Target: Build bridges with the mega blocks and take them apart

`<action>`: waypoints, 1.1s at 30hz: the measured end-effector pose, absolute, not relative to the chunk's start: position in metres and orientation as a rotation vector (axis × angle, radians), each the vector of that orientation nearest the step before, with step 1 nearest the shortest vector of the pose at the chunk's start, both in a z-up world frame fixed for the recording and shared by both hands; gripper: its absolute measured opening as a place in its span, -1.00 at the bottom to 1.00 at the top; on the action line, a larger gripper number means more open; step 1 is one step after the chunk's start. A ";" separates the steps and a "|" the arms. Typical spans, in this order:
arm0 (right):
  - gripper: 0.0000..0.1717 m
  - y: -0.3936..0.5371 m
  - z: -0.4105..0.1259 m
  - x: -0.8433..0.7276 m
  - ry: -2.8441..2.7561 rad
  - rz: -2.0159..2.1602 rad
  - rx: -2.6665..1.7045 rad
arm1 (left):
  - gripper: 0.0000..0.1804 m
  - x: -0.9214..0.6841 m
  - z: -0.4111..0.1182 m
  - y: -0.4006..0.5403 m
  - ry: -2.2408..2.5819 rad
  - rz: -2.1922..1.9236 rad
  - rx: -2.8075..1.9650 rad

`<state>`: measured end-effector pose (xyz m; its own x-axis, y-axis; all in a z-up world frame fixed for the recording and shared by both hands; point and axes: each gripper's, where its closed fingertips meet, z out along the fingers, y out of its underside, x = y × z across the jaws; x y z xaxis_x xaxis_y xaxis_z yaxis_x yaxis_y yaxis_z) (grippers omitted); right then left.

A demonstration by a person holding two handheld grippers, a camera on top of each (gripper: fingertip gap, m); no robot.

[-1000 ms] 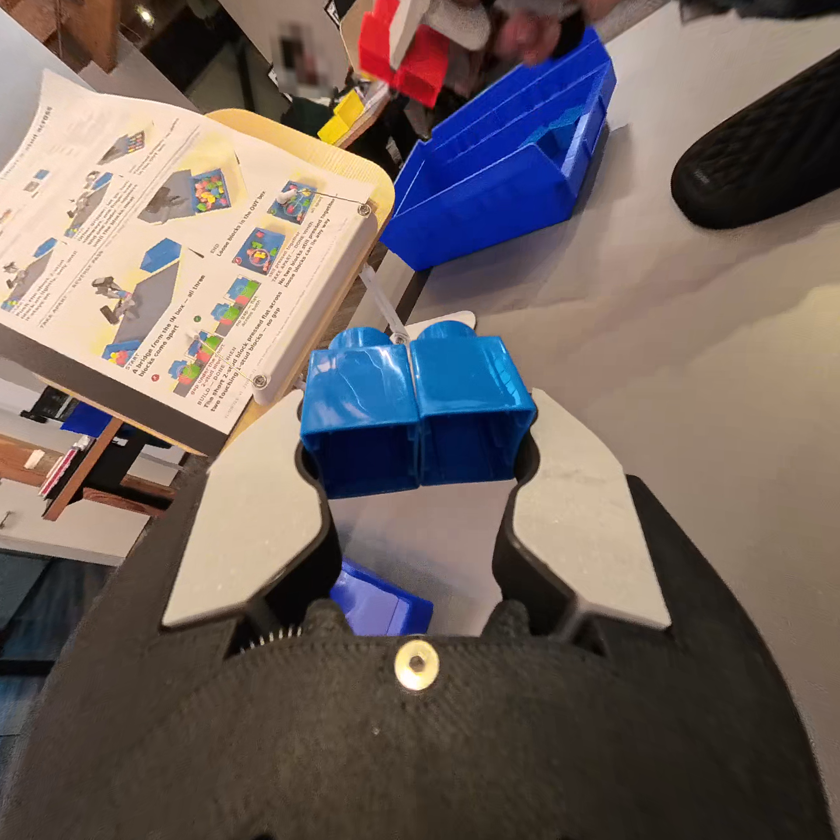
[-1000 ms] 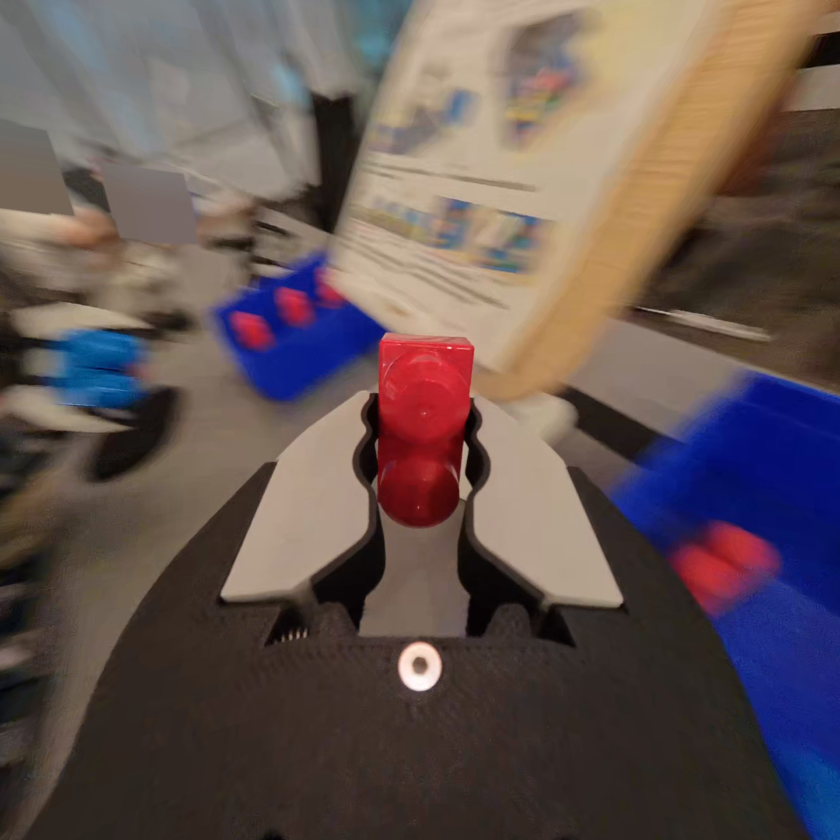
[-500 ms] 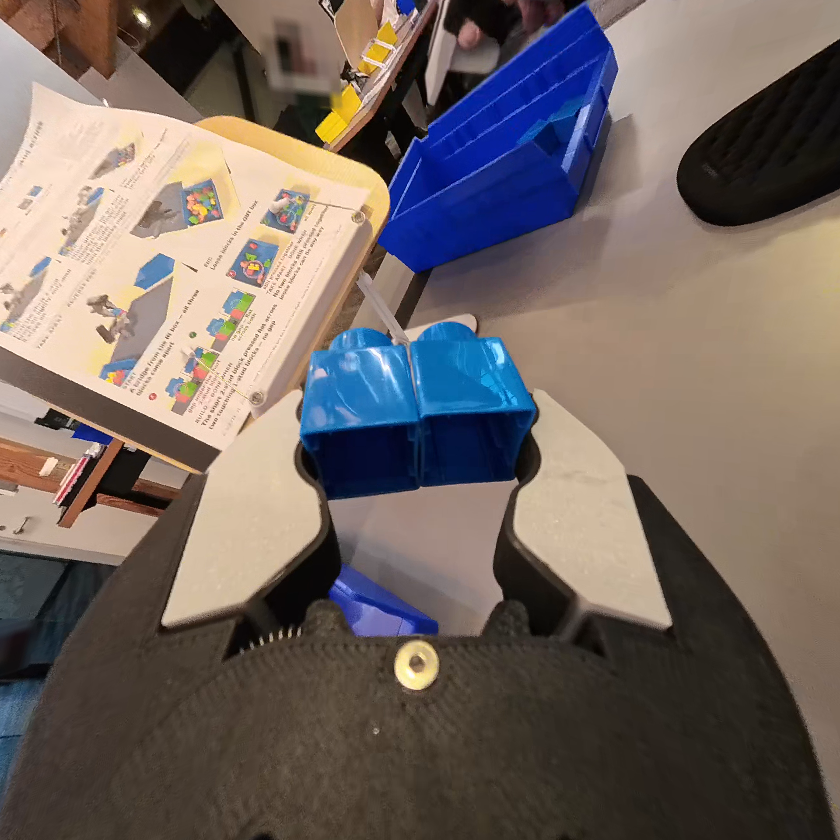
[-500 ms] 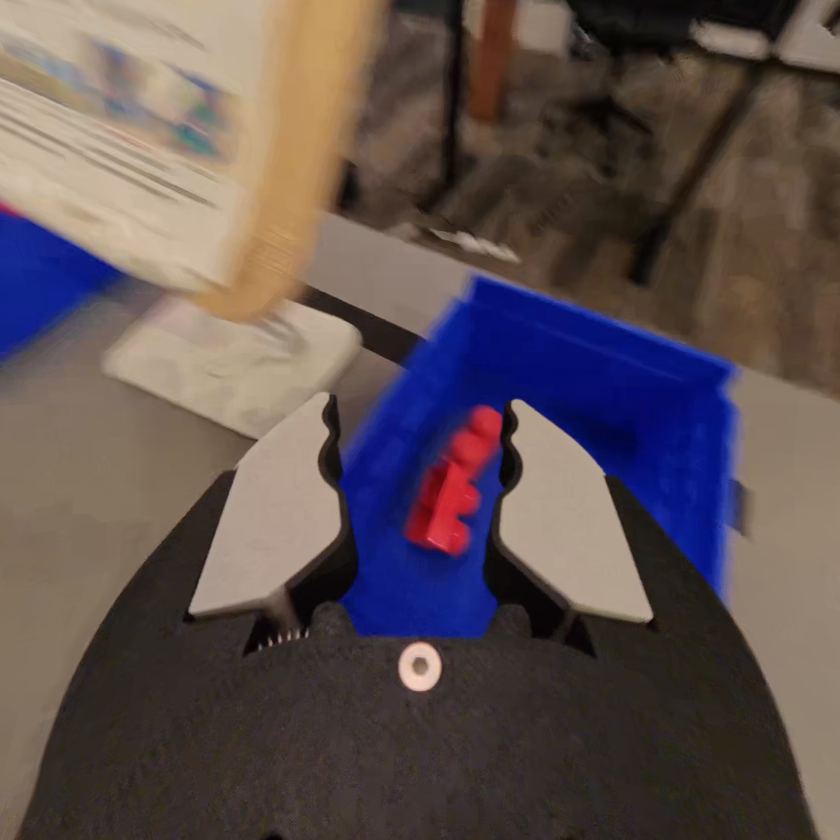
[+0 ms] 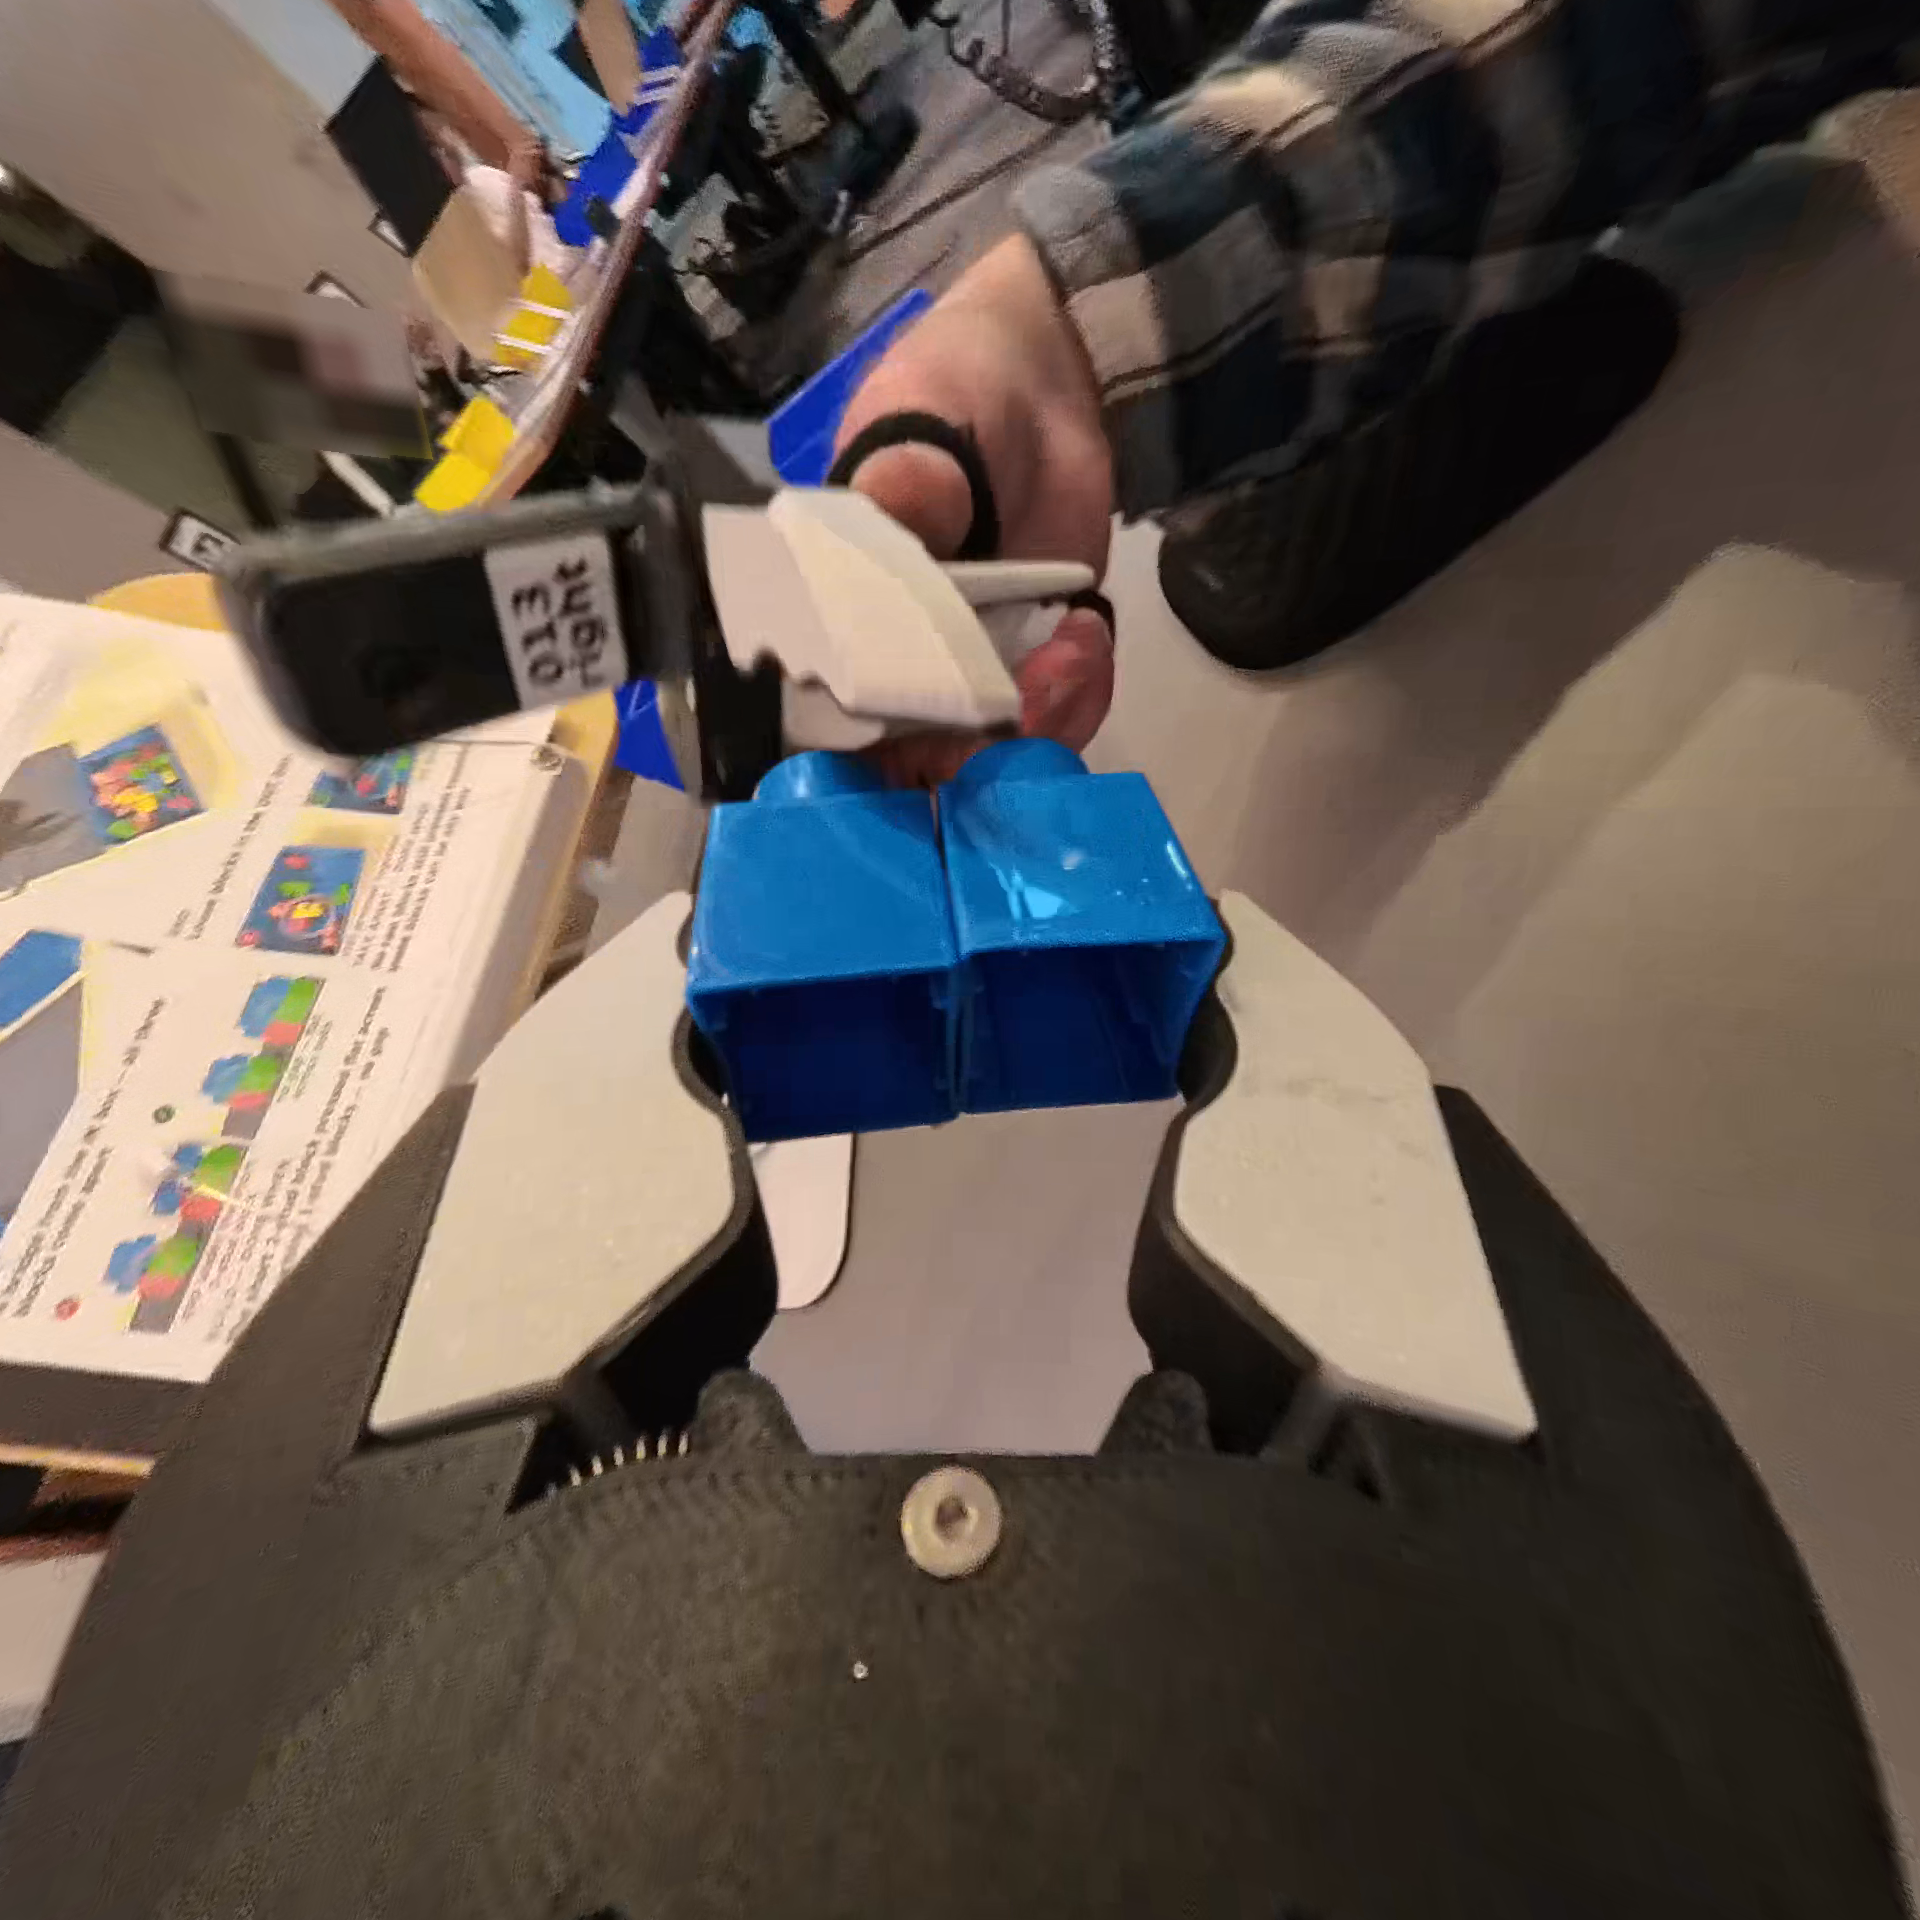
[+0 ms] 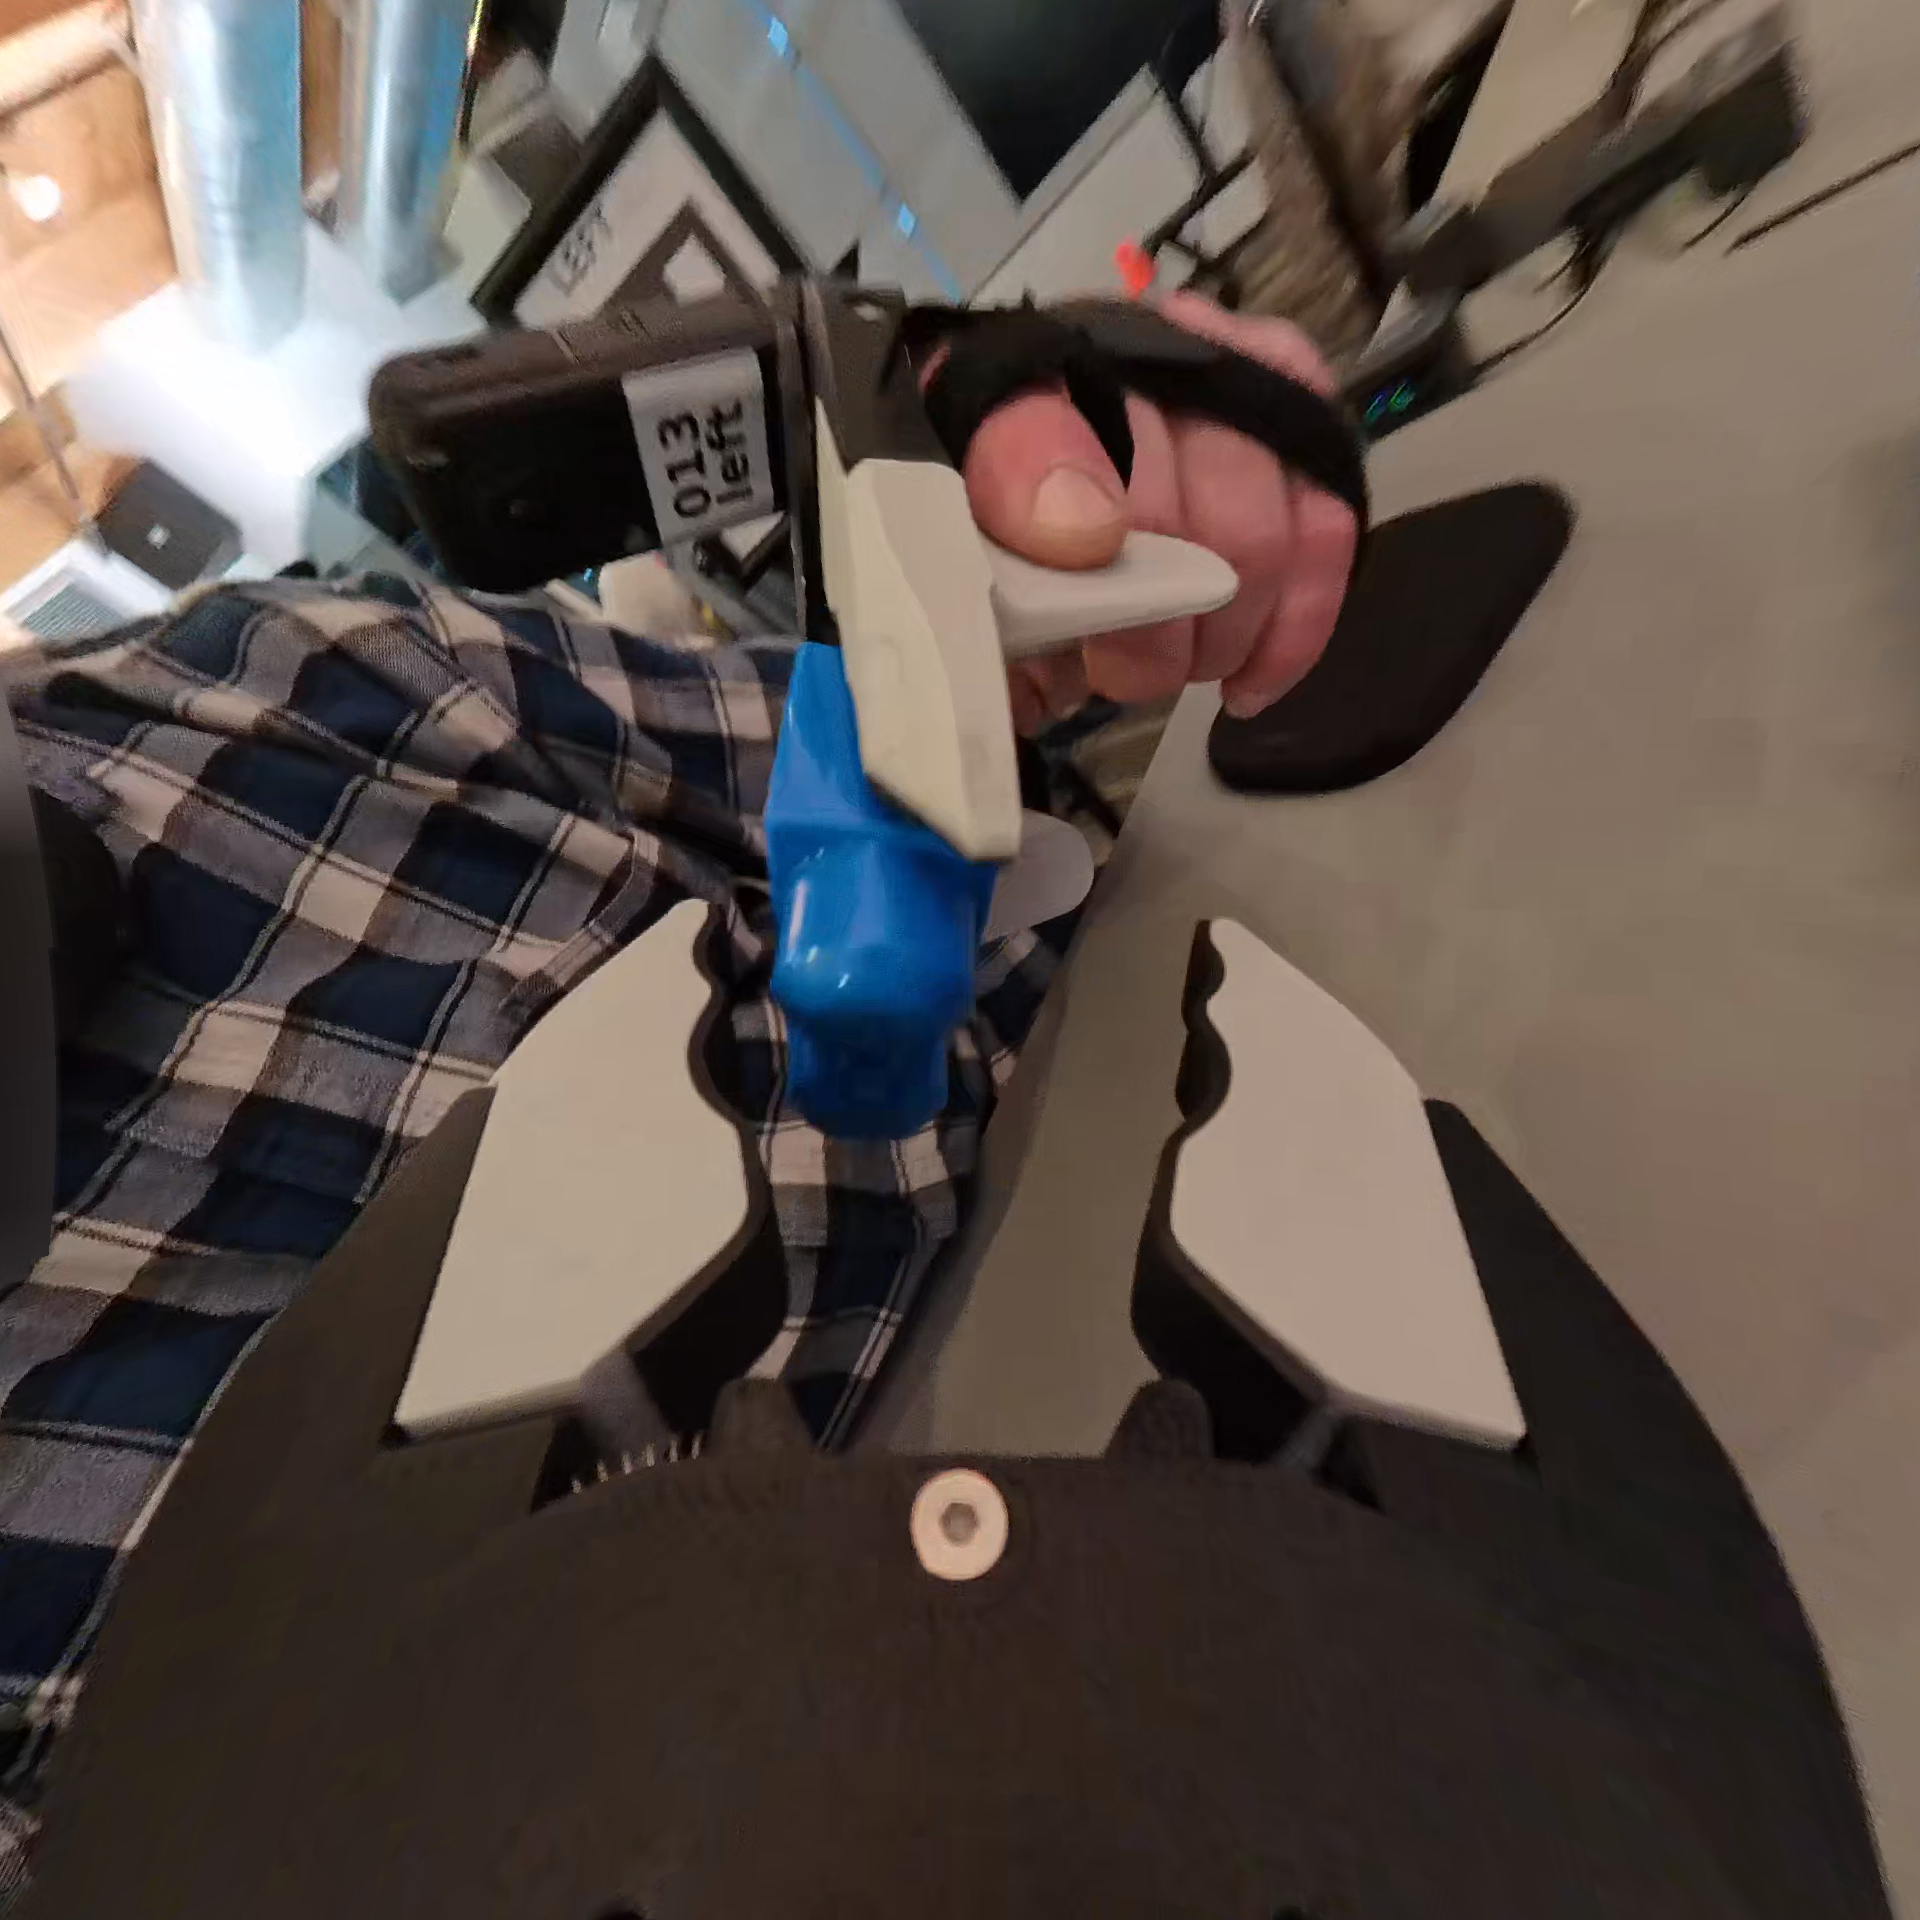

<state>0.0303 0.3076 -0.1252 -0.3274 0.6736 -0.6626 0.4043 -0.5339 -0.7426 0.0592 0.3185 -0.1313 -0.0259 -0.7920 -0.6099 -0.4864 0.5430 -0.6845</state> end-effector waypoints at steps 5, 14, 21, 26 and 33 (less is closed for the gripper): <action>-0.54 0.284 -0.120 0.023 -1.535 2.155 -1.581 | -0.06 0.060 -0.139 0.312 1.777 -0.355 -1.091; -0.57 0.284 -0.122 0.022 -1.462 2.158 -1.496 | -0.04 0.059 -0.143 0.312 1.830 -0.388 -1.086; -0.57 0.283 -0.114 0.024 -1.419 2.184 -1.413 | -0.03 0.060 -0.136 0.309 1.853 -0.404 -1.068; -0.56 0.287 -0.106 0.029 -1.367 2.188 -1.352 | -0.01 0.054 -0.128 0.313 1.807 -0.389 -1.067; -0.56 0.351 -0.086 0.098 -1.155 1.801 -1.445 | 0.03 0.019 -0.101 0.331 1.635 -0.341 -1.126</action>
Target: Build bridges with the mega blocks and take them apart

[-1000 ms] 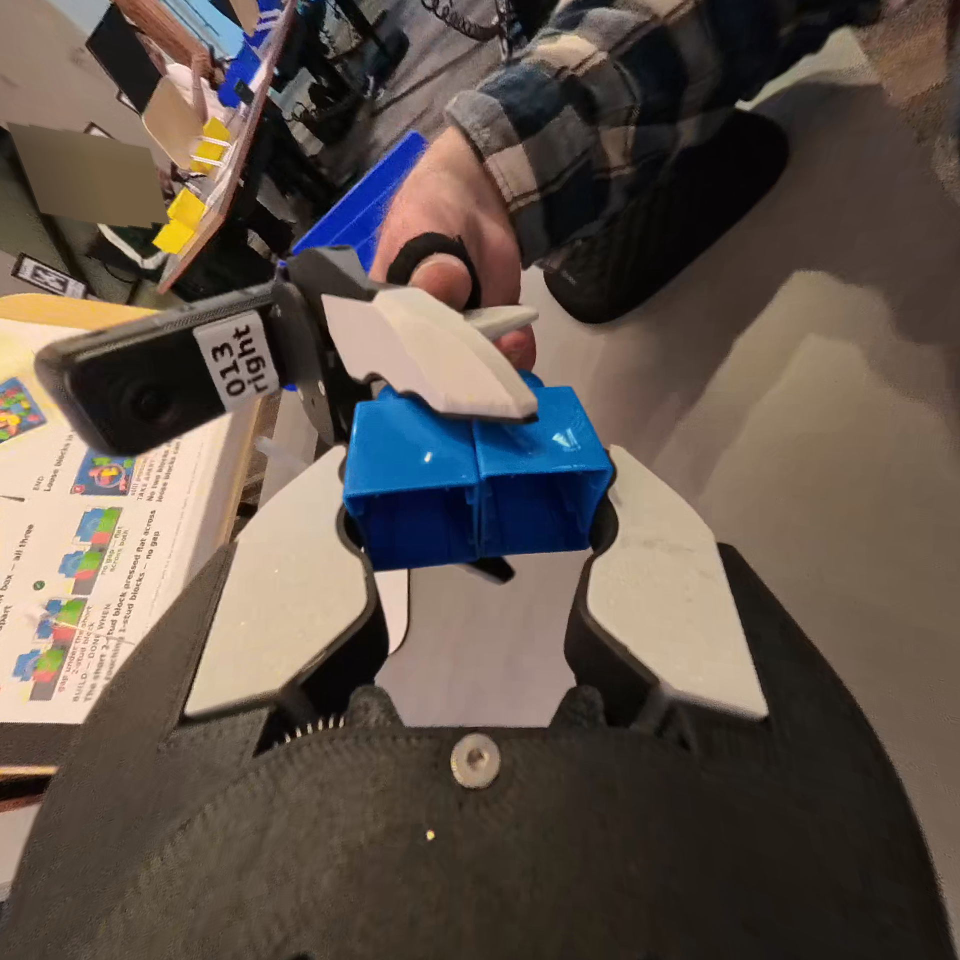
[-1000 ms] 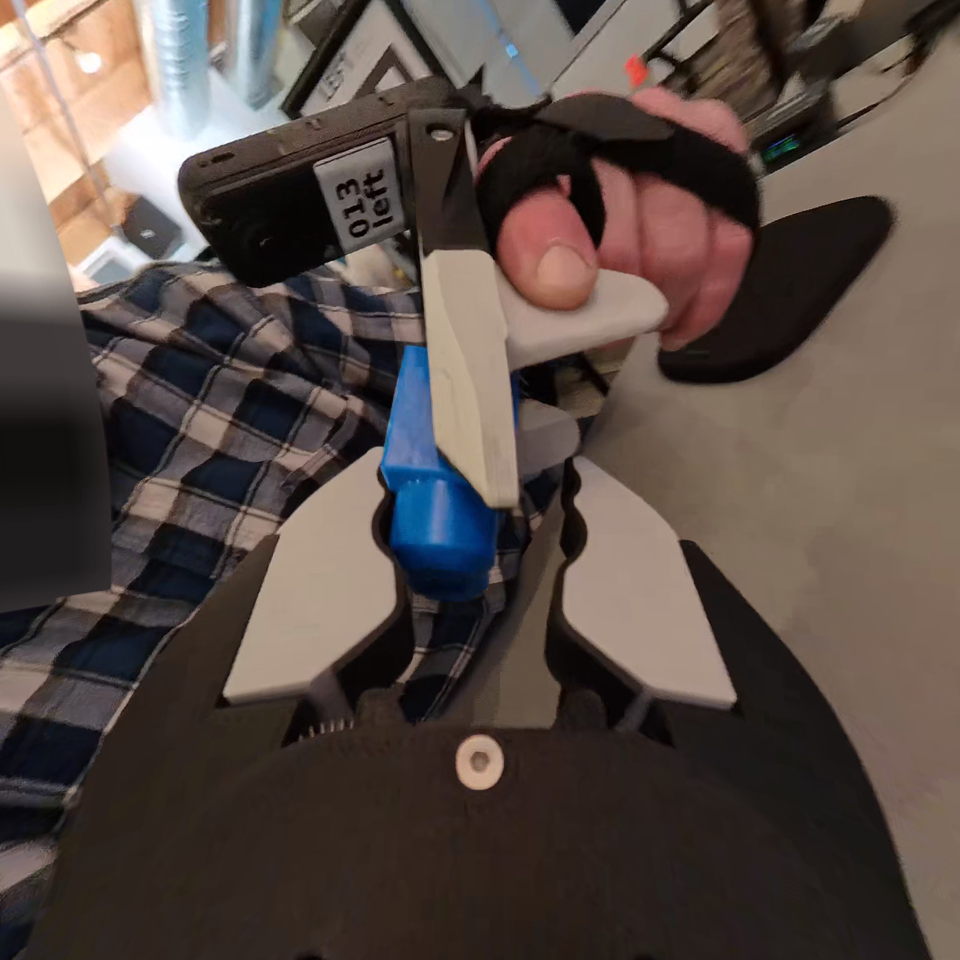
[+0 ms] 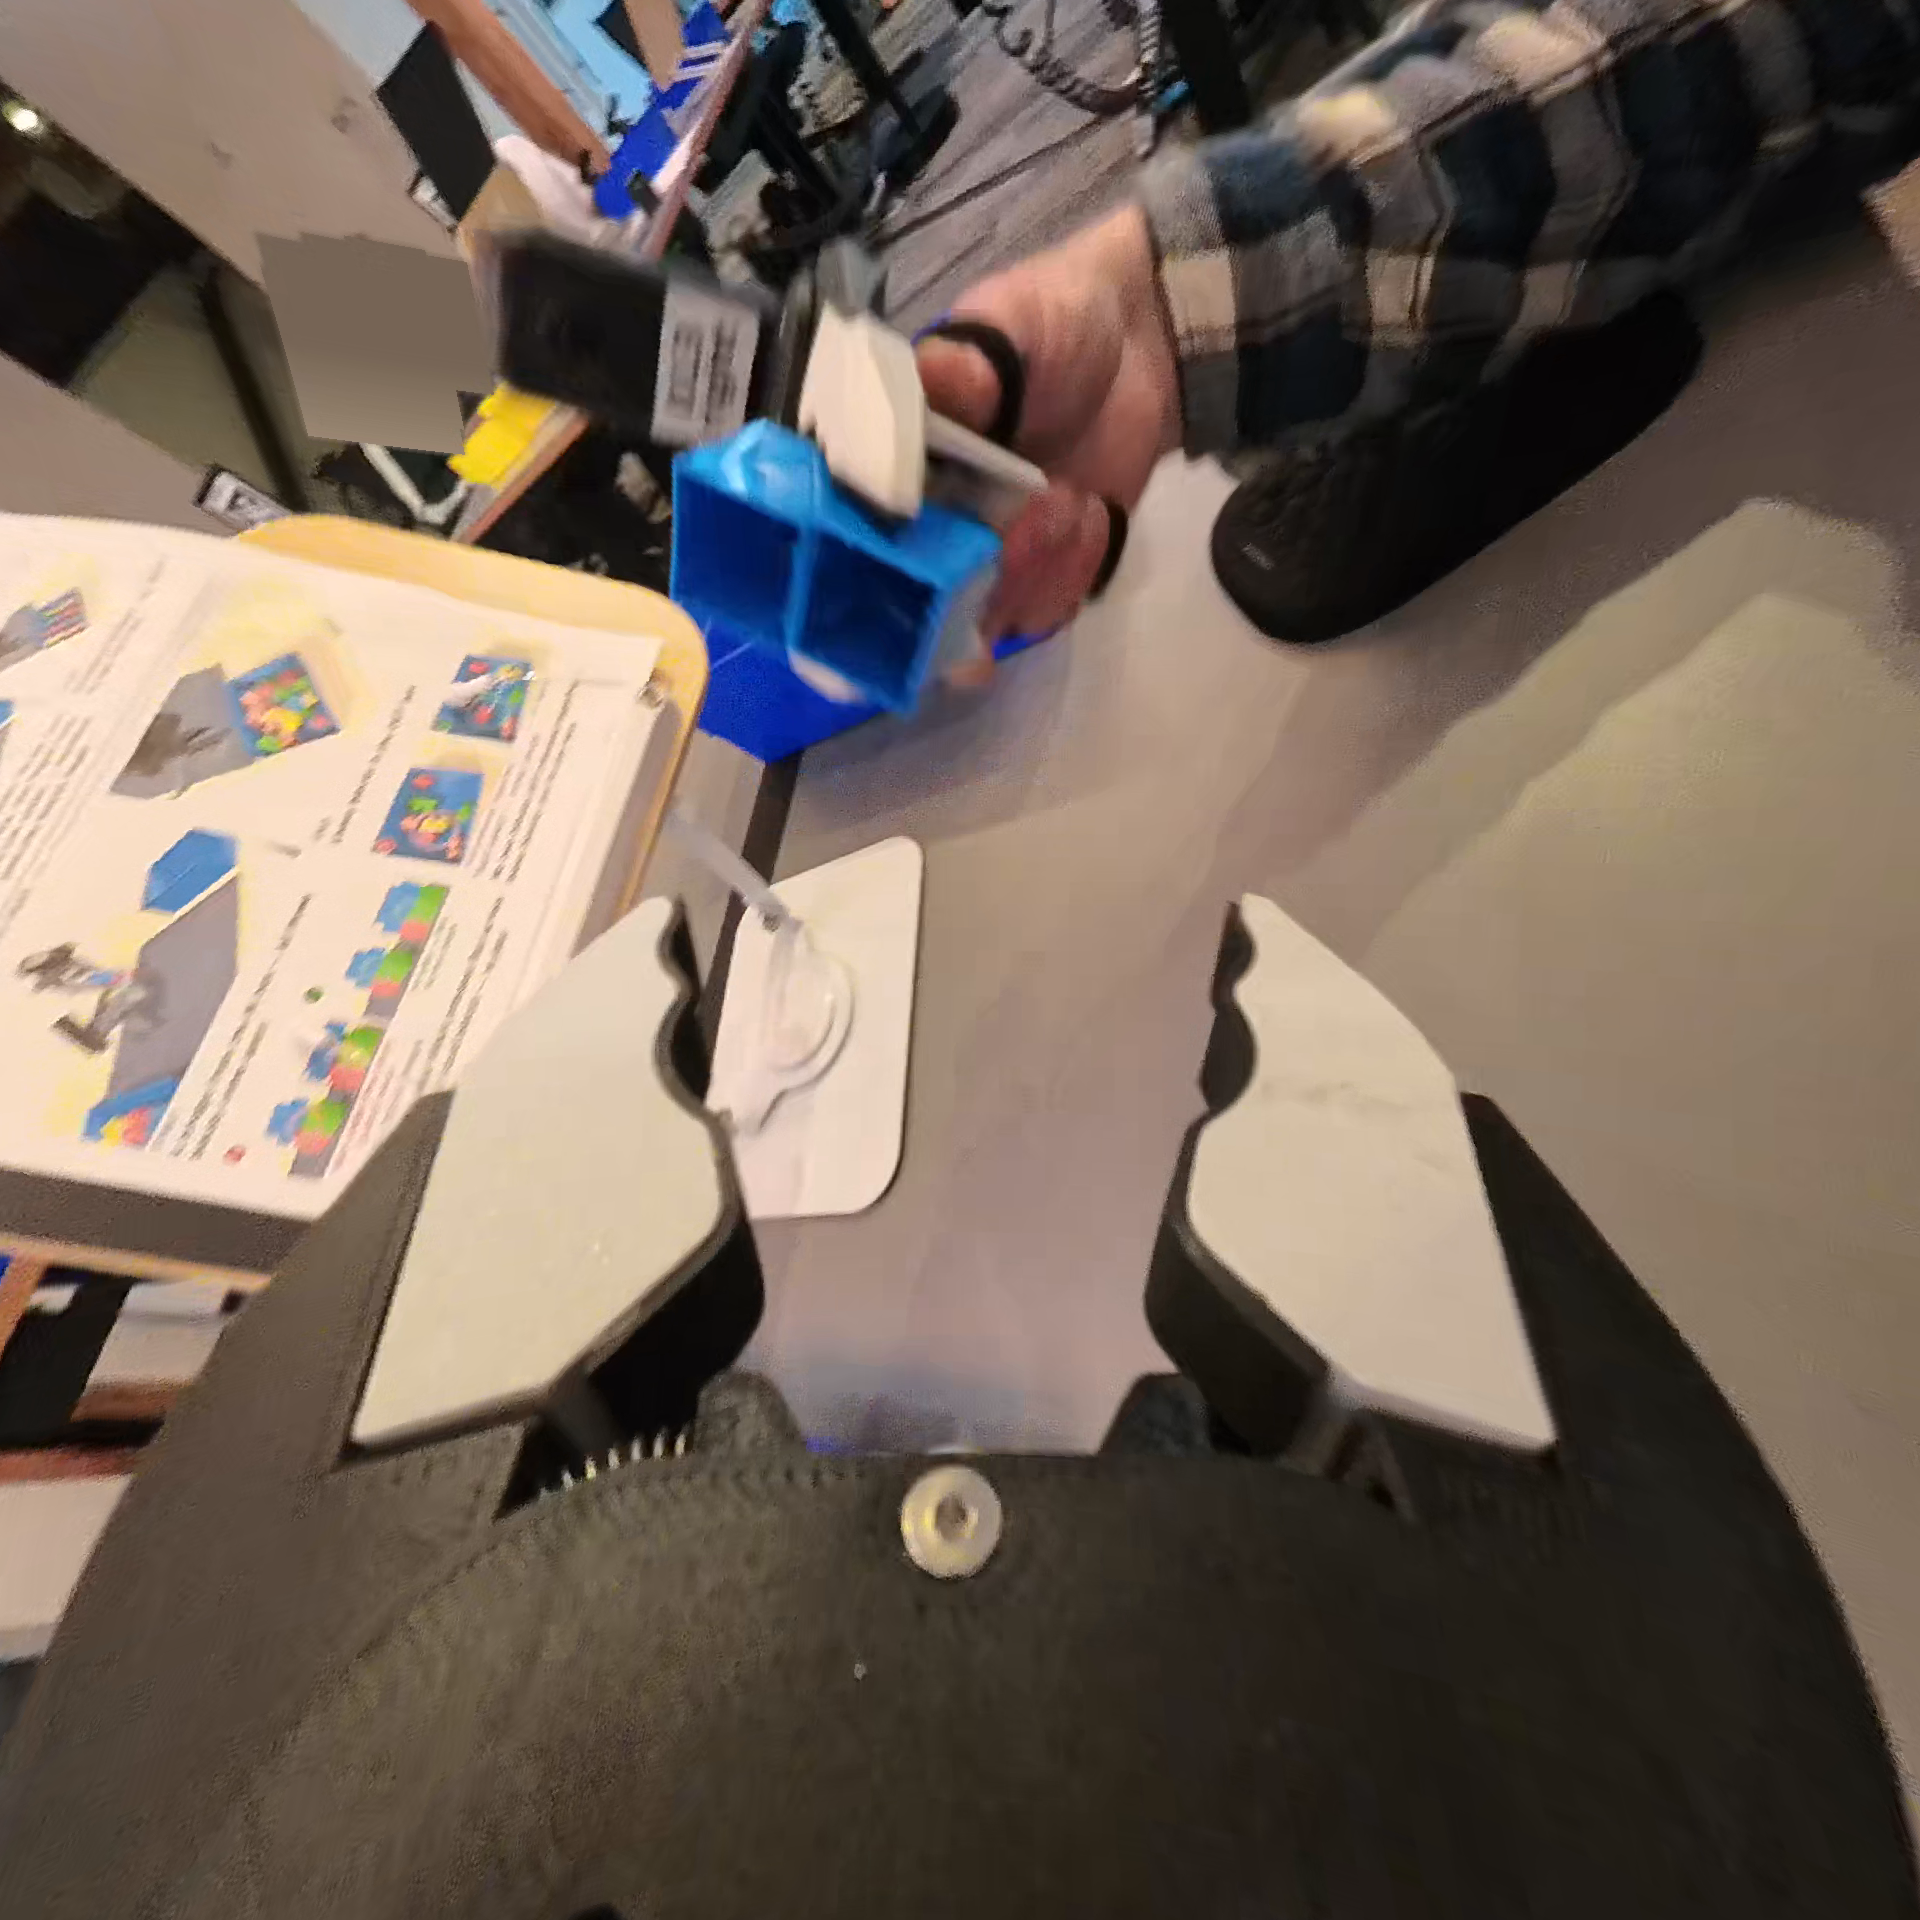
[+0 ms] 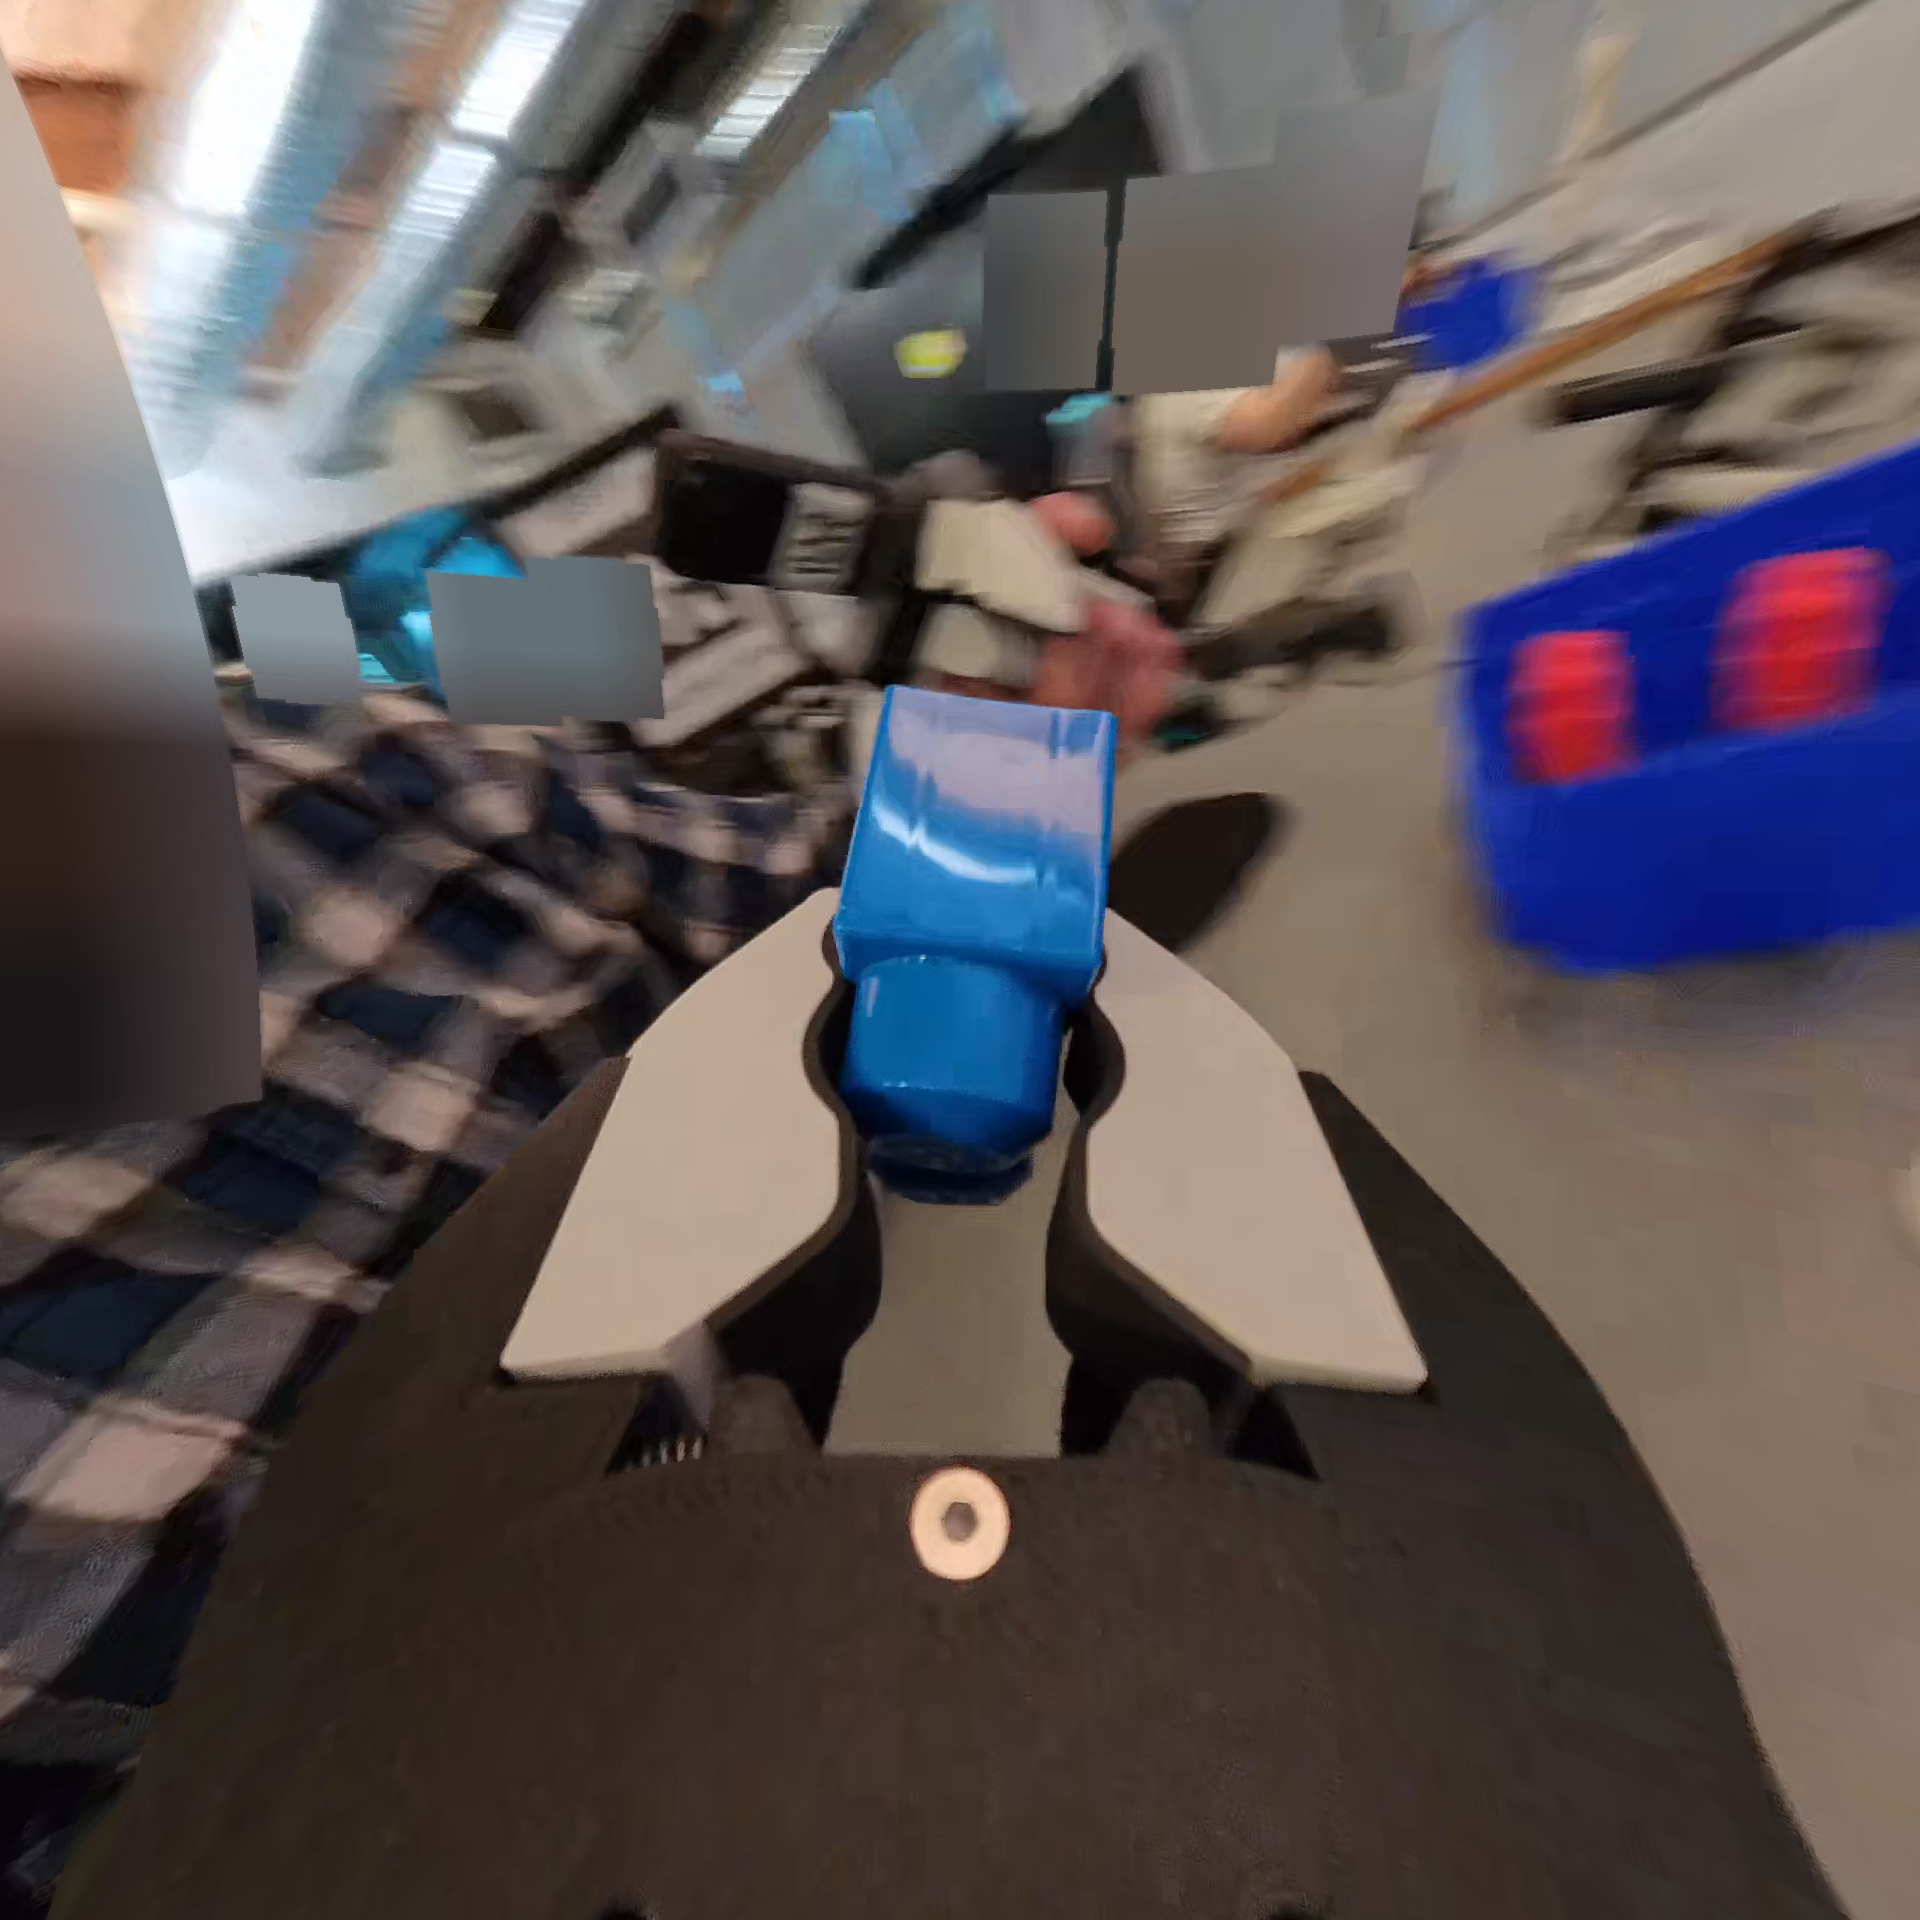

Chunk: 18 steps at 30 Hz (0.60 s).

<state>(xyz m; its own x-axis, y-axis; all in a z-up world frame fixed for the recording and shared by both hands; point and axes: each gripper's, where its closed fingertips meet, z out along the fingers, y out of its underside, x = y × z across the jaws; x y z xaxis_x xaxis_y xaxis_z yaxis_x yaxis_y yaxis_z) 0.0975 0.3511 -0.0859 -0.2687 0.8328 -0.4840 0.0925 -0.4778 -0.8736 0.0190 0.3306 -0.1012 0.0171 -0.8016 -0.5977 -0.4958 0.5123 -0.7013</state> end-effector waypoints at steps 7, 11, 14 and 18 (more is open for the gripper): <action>-0.56 0.493 -0.124 0.301 -0.604 0.836 -1.901 | -0.32 -0.043 -0.102 0.365 1.486 -0.235 -1.268; -0.51 0.530 -0.172 0.384 -0.333 0.564 -2.114 | -0.32 -0.070 -0.114 0.387 1.428 -0.179 -1.384; -0.02 0.544 -0.188 0.419 -0.248 0.291 -2.169 | -0.31 -0.091 -0.126 0.409 1.385 -0.135 -1.490; -0.09 0.539 -0.164 0.413 -0.275 0.231 -2.096 | -0.37 -0.117 -0.140 0.440 1.339 -0.050 -1.587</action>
